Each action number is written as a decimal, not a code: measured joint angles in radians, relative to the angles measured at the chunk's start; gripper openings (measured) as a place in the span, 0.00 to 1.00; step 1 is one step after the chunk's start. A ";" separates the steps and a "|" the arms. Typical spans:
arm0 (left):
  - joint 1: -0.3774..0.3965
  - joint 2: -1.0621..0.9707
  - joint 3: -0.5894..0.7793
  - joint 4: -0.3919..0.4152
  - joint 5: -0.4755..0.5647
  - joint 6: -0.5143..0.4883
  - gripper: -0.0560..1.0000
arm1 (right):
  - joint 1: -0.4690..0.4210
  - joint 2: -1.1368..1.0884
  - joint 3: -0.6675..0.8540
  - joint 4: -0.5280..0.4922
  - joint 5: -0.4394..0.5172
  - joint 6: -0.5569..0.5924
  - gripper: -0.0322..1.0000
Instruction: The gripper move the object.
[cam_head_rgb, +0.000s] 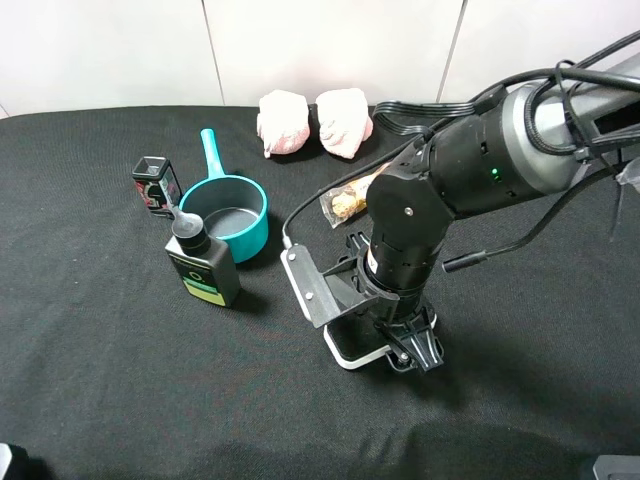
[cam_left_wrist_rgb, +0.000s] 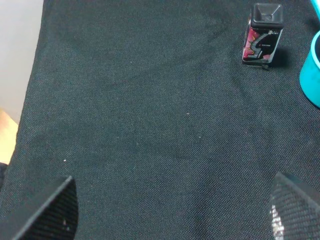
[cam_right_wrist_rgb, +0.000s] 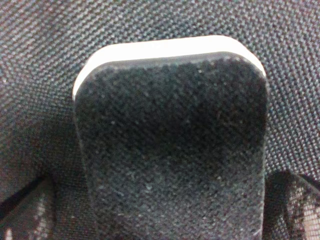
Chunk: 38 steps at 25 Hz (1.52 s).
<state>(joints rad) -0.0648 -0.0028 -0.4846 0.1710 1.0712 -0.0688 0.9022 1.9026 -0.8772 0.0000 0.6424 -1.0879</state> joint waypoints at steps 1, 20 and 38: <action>0.000 0.000 0.000 0.000 0.000 0.000 0.77 | 0.000 0.000 0.000 0.000 -0.001 0.000 0.70; 0.000 0.000 0.000 0.000 0.000 0.000 0.77 | 0.000 0.000 0.000 0.000 -0.005 0.000 0.48; 0.000 0.000 0.000 0.000 0.000 0.000 0.77 | 0.000 -0.016 0.000 0.007 -0.005 0.001 0.48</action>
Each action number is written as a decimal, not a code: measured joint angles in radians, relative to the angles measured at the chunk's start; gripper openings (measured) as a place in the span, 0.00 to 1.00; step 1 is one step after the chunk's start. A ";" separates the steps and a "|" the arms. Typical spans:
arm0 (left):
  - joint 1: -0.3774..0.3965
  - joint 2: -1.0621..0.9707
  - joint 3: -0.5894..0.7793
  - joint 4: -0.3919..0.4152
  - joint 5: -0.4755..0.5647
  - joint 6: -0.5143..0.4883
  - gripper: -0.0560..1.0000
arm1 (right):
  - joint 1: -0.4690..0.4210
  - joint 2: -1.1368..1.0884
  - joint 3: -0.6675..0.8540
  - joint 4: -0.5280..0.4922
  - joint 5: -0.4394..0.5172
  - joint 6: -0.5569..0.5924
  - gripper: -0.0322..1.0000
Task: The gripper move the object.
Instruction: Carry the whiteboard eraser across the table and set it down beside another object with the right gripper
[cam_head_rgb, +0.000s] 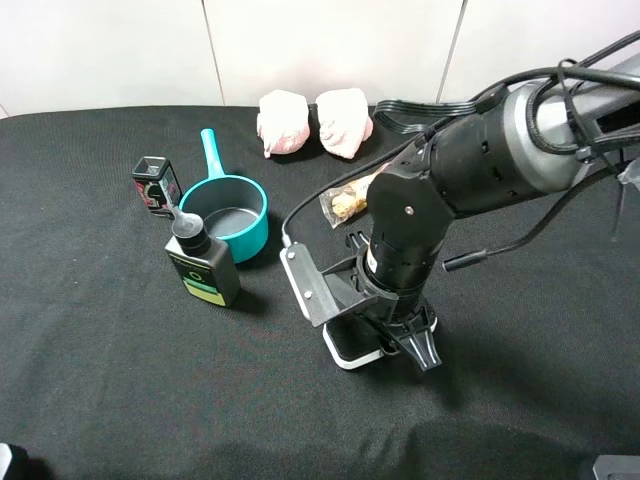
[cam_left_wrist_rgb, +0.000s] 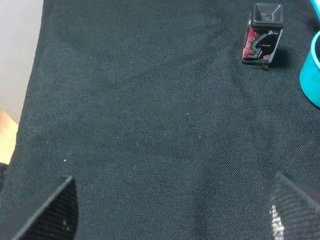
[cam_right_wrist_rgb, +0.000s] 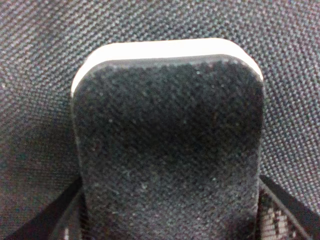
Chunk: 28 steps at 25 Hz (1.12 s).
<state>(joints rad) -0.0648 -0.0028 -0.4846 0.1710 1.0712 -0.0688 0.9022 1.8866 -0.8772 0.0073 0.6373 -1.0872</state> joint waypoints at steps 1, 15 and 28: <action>0.000 0.000 0.000 0.000 0.000 0.000 0.77 | 0.000 -0.012 0.000 0.000 0.000 0.000 0.48; 0.000 0.000 0.000 0.000 0.000 0.000 0.77 | 0.000 -0.199 0.000 -0.060 0.086 0.111 0.48; 0.000 0.000 0.000 0.000 0.000 0.000 0.77 | 0.000 -0.379 0.001 -0.088 0.183 0.195 0.48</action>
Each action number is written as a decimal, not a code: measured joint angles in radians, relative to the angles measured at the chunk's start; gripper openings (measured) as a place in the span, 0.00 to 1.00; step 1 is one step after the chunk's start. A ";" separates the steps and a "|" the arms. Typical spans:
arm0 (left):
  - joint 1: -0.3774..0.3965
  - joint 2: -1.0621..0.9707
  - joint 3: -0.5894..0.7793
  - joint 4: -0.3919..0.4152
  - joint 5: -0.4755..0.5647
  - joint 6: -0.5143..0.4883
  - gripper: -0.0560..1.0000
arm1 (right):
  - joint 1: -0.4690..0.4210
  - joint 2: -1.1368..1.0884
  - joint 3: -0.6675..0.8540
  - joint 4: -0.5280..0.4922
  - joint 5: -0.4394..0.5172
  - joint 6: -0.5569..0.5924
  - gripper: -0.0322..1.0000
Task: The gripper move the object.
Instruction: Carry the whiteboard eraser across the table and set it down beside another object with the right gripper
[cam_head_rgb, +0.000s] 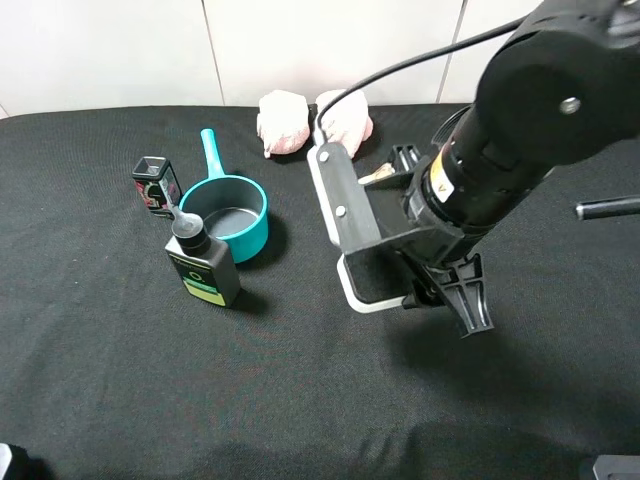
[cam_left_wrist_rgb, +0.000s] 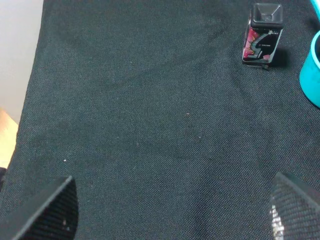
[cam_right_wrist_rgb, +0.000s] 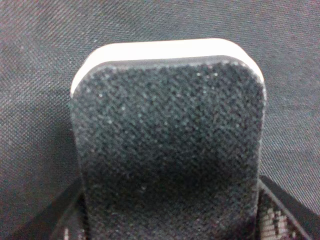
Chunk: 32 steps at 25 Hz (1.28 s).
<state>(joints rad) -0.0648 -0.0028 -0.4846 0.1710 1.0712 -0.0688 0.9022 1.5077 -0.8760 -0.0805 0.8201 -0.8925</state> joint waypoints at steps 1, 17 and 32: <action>0.000 0.000 0.000 0.000 0.000 0.000 0.77 | 0.000 -0.011 0.000 -0.008 0.000 0.022 0.48; 0.000 0.000 0.000 0.000 0.000 0.000 0.77 | -0.161 -0.136 0.000 -0.052 0.000 0.505 0.48; 0.000 0.000 0.000 0.000 0.000 0.000 0.77 | -0.455 -0.281 0.000 -0.044 0.012 0.846 0.48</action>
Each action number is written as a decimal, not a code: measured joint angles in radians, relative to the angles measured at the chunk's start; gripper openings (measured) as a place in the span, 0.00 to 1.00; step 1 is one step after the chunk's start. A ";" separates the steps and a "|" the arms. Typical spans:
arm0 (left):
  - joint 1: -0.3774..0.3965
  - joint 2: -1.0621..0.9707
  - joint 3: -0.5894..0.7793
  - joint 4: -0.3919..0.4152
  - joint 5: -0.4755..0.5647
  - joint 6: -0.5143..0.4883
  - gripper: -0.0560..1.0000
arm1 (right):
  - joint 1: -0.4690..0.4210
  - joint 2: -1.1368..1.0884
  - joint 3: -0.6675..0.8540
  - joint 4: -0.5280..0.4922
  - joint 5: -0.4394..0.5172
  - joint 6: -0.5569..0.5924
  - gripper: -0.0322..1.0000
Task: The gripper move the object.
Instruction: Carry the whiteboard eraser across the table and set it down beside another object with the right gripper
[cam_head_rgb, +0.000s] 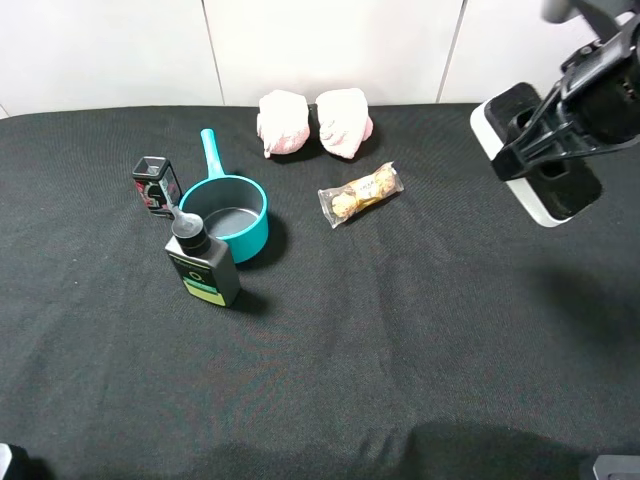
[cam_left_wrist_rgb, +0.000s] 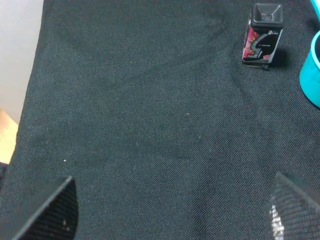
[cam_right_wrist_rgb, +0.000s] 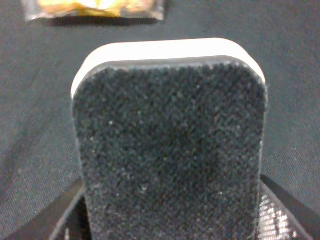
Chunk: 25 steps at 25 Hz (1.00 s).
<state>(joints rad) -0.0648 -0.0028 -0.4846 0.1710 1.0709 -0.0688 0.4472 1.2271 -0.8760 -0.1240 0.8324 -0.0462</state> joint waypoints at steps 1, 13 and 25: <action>0.000 0.000 0.000 0.000 0.000 0.000 0.77 | -0.016 -0.001 0.000 0.005 0.010 0.010 0.48; 0.000 0.000 0.000 0.000 0.000 0.000 0.77 | -0.172 -0.001 0.000 0.099 0.176 0.026 0.48; 0.000 0.000 0.000 0.000 0.000 0.000 0.77 | -0.286 -0.001 0.000 0.124 0.267 -0.020 0.48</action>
<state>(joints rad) -0.0648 -0.0028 -0.4846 0.1710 1.0709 -0.0688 0.1608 1.2261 -0.8760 0.0000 1.0995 -0.0662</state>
